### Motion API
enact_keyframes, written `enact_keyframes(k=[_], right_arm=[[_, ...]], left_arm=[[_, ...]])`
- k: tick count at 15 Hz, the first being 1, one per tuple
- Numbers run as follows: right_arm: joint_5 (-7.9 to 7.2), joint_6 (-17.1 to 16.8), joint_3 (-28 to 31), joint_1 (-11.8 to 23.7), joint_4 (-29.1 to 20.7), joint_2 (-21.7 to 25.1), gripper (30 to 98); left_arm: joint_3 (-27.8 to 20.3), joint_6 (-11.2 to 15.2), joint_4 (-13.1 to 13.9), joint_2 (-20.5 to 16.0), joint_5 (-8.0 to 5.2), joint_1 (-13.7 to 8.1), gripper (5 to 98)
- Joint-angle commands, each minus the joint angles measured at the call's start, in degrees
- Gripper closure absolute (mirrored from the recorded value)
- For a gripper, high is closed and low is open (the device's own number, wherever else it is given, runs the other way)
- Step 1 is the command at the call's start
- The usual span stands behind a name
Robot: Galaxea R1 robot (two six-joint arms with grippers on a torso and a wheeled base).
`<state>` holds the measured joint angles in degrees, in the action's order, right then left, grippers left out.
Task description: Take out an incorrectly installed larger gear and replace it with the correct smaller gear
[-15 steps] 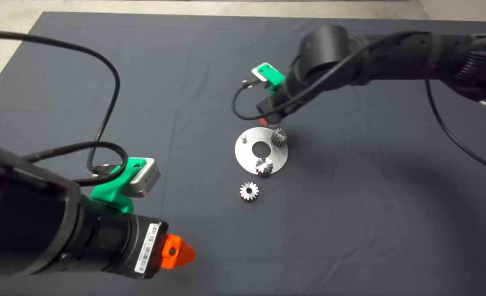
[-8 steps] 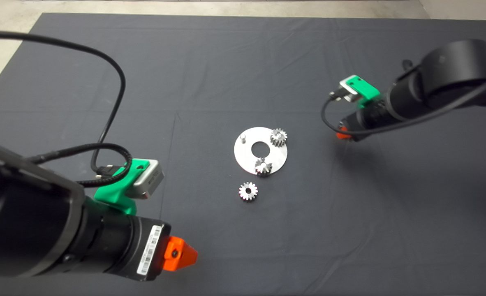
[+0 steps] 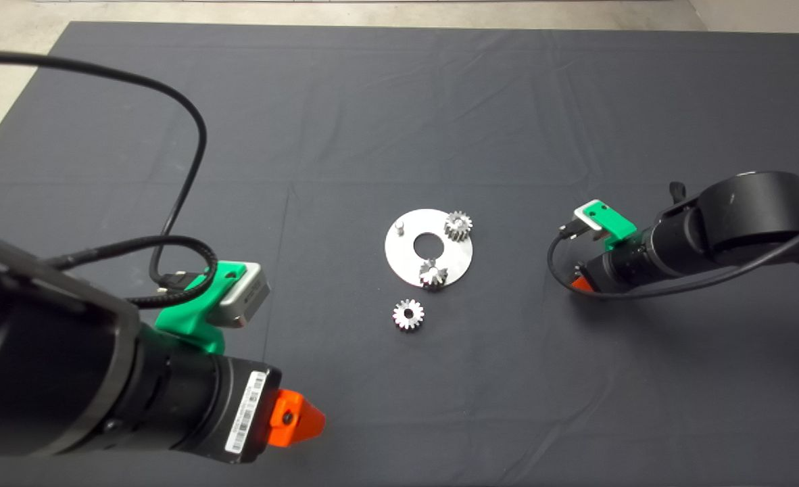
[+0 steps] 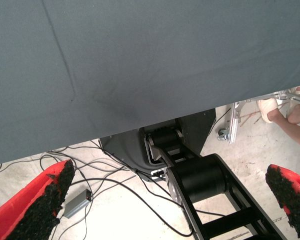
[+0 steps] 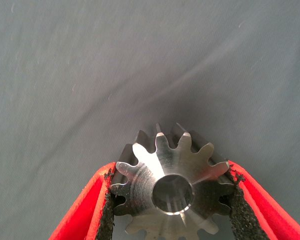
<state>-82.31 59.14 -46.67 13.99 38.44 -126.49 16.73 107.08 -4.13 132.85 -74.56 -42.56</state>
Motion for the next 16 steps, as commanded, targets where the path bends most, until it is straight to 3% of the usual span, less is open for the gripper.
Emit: enact_keyframes(k=[1, 10, 16], right_arm=[[0.39, 1.2, 0.6, 1.4, 3.5, 0.0, 79.3], [0.30, 2.0, 0.7, 1.1, 4.0, 0.2, 79.0], [0.30, 2.0, 0.7, 1.2, 3.8, 0.3, 75.5]], left_arm=[[-0.7, 0.2, 0.0, 0.0, -0.06, -0.8, 5.3], [-0.7, 0.1, -0.3, 0.0, -0.06, -0.8, 5.3], [-0.7, 0.1, -0.3, 0.0, -0.06, -0.8, 5.3]])
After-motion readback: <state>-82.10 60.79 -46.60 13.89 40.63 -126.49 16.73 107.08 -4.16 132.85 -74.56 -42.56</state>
